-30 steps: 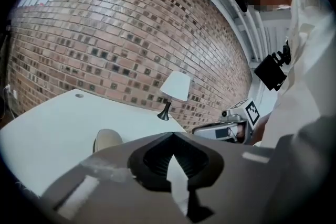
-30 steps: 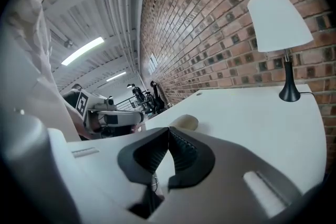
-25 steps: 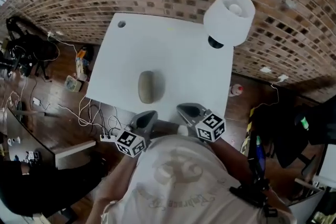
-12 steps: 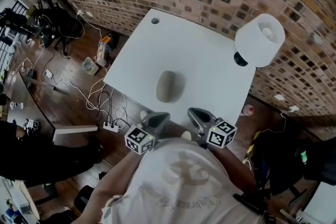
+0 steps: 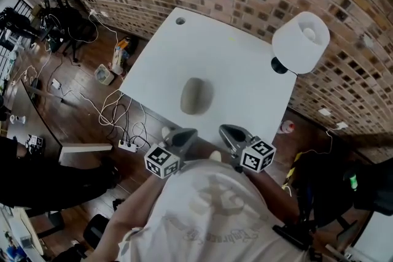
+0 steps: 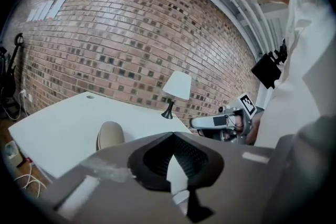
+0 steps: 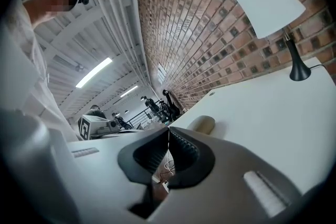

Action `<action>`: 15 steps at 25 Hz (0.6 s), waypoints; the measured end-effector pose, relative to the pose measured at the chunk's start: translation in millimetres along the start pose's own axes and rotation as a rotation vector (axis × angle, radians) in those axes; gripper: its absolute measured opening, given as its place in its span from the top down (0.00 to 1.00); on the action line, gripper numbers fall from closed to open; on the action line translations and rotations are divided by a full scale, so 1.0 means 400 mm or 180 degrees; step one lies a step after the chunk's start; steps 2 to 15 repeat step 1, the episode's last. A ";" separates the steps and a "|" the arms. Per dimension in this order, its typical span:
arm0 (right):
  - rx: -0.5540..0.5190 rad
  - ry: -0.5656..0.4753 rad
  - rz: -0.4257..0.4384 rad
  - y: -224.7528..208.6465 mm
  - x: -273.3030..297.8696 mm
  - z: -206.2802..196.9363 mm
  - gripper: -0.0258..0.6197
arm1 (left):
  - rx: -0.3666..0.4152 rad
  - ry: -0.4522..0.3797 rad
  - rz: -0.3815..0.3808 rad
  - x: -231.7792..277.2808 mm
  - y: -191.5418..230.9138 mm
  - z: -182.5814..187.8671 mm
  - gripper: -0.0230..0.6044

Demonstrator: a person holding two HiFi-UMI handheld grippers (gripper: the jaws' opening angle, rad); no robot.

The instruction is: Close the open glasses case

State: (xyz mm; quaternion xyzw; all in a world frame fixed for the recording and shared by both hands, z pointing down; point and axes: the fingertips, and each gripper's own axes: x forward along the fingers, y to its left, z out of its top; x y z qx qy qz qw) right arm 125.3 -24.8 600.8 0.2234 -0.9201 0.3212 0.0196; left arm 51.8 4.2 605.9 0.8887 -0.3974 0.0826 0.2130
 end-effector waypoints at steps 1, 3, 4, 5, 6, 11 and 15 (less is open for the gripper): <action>0.0006 0.0006 -0.0001 0.001 -0.004 -0.004 0.95 | -0.0016 -0.0004 0.0015 -0.004 -0.001 -0.003 0.95; 0.0006 0.0006 -0.0001 0.001 -0.004 -0.004 0.95 | -0.0016 -0.0004 0.0015 -0.004 -0.001 -0.003 0.95; 0.0006 0.0006 -0.0001 0.001 -0.004 -0.004 0.95 | -0.0016 -0.0004 0.0015 -0.004 -0.001 -0.003 0.95; 0.0006 0.0006 -0.0001 0.001 -0.004 -0.004 0.95 | -0.0016 -0.0004 0.0015 -0.004 -0.001 -0.003 0.95; 0.0006 0.0006 -0.0001 0.001 -0.004 -0.004 0.95 | -0.0016 -0.0004 0.0015 -0.004 -0.001 -0.003 0.95; 0.0006 0.0006 -0.0001 0.001 -0.004 -0.004 0.95 | -0.0016 -0.0004 0.0015 -0.004 -0.001 -0.003 0.95; 0.0006 0.0006 -0.0001 0.001 -0.004 -0.004 0.95 | -0.0016 -0.0004 0.0015 -0.004 -0.001 -0.003 0.95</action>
